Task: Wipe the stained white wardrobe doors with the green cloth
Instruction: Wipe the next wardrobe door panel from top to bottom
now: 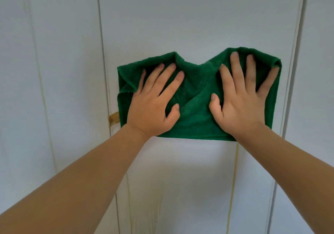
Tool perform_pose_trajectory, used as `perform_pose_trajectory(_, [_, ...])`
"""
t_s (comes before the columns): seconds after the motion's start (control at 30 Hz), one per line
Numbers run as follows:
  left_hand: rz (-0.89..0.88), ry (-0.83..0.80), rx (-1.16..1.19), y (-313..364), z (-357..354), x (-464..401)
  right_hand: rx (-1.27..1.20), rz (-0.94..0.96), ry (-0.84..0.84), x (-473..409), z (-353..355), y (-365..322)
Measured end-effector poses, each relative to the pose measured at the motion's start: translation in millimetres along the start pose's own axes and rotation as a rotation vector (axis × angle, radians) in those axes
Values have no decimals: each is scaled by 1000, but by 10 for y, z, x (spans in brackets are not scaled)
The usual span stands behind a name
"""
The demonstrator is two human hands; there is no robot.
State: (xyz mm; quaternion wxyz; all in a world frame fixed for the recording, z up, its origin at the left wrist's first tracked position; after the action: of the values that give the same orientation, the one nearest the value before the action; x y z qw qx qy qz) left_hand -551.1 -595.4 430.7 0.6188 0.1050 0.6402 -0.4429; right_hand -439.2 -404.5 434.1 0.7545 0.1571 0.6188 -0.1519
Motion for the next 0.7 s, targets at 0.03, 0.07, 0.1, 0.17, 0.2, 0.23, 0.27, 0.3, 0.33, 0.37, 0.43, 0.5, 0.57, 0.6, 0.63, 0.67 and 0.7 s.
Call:
perform_pose_trajectory(0.03, [25,10,-2,-12,0,8,4,-4,6,-2,-10,-1])
perform_pose_trajectory(0.07, [65,19,2,-1,-4,8,2,-8,7,1,-8,3])
perform_pose_trajectory(0.1, [113,23,6,6,-13,11,-10,-7,6,-2,-13,3])
perform_pose_trajectory(0.17, [220,42,16,-7,24,11,-40,-4,3,-33,8,14])
perform_pose_trajectory(0.2, [270,53,12,-39,47,23,-61,-4,7,-47,8,22])
perform_pose_trajectory(0.23, [300,56,-8,-96,90,12,-86,-13,22,-87,28,26])
perform_pose_trajectory(0.27, [304,45,-39,-145,101,10,-116,-30,35,-112,35,43])
perform_pose_trajectory(0.3, [296,31,-76,-194,101,-4,-148,-54,46,-144,39,54])
perform_pose_trajectory(0.33, [285,27,-104,-235,89,-20,-169,-73,57,-167,33,56])
perform_pose_trajectory(0.37, [282,35,-116,-258,70,-28,-175,-83,72,-176,23,56])
perform_pose_trajectory(0.43, [287,67,-132,-268,24,-6,-183,-96,93,-157,-6,43])
perform_pose_trajectory(0.5, [268,86,-137,-275,-7,4,-184,-111,68,-160,-24,40])
perform_pose_trajectory(0.57, [250,59,-111,-295,-4,-16,-108,-114,22,-164,-28,36])
perform_pose_trajectory(0.6, [254,36,-101,-301,3,-19,-70,-109,7,-170,-26,27])
perform_pose_trajectory(0.63, [258,9,-94,-296,12,-22,-44,-105,-5,-174,-22,20])
perform_pose_trajectory(0.67, [260,-21,-90,-284,21,-25,-31,-102,-18,-175,-12,17])
perform_pose_trajectory(0.7, [260,-46,-90,-276,25,-24,-29,-100,-31,-173,-5,14])
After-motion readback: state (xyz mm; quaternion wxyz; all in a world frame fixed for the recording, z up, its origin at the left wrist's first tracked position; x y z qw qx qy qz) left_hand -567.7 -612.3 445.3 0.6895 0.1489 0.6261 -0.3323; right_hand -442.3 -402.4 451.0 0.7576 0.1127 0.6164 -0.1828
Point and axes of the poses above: each hand's wrist, its own x-axis away from the middle knuckle, its own z-axis out of the back of the hand, y = z × x, the point moved 2 cm from there along -x, towards the middle knuckle, and after that the axes turned 5 degrees about -z, right-handed, at the moved point
